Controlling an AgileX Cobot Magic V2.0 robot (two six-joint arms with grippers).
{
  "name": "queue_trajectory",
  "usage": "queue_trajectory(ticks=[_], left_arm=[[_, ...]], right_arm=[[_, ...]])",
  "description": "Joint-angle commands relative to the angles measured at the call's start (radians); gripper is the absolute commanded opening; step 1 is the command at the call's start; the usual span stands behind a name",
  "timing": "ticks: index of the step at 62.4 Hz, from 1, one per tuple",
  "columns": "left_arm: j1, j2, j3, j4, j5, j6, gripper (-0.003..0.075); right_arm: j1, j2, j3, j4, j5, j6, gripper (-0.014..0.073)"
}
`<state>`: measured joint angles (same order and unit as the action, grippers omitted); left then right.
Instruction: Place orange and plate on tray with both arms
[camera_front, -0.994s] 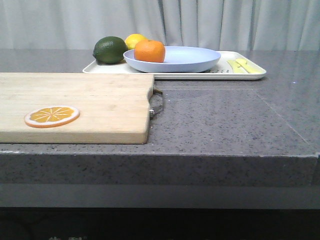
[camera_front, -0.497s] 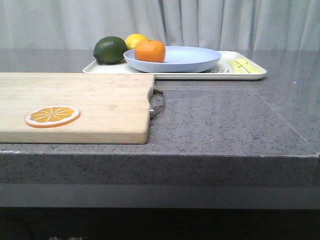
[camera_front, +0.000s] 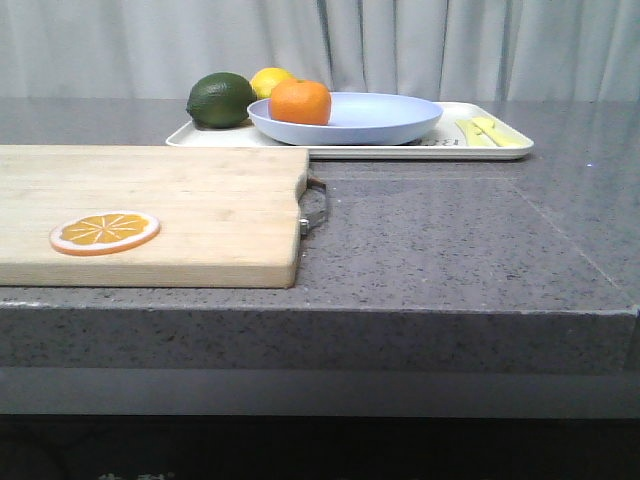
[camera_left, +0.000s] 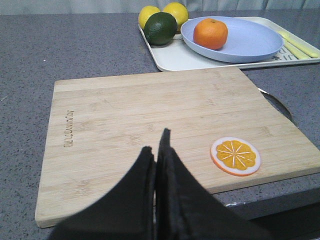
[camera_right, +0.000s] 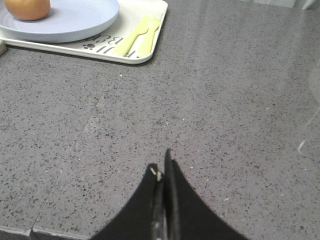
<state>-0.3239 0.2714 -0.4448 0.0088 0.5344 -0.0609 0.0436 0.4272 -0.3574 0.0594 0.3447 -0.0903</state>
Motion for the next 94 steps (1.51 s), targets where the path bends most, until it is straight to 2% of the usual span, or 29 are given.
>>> queue_trajectory(ticks=[1, 9, 19, 31, 49, 94], left_arm=[[0.002, 0.007, -0.027, -0.003, -0.092, -0.008, -0.0018], [0.021, -0.021, 0.034, -0.009, -0.176, -0.008, -0.0018], [0.106, -0.143, 0.179, -0.016, -0.294, -0.008, -0.0018], [0.206, -0.302, 0.303, -0.025, -0.315, -0.008, -0.0018], [0.263, -0.297, 0.449, -0.064, -0.476, -0.008, -0.0018], [0.263, -0.297, 0.45, -0.064, -0.481, -0.008, -0.0018]], right_arm=[[-0.002, 0.003, -0.027, -0.001, -0.08, -0.007, -0.0061], [-0.002, 0.003, -0.027, -0.001, -0.08, -0.007, -0.0061], [-0.002, 0.003, -0.027, -0.001, -0.08, -0.007, -0.0061], [-0.002, 0.003, -0.027, -0.001, -0.08, -0.007, -0.0061], [-0.002, 0.004, -0.027, -0.001, -0.076, -0.007, -0.0061], [-0.002, 0.004, -0.027, -0.001, -0.075, -0.007, -0.0061]])
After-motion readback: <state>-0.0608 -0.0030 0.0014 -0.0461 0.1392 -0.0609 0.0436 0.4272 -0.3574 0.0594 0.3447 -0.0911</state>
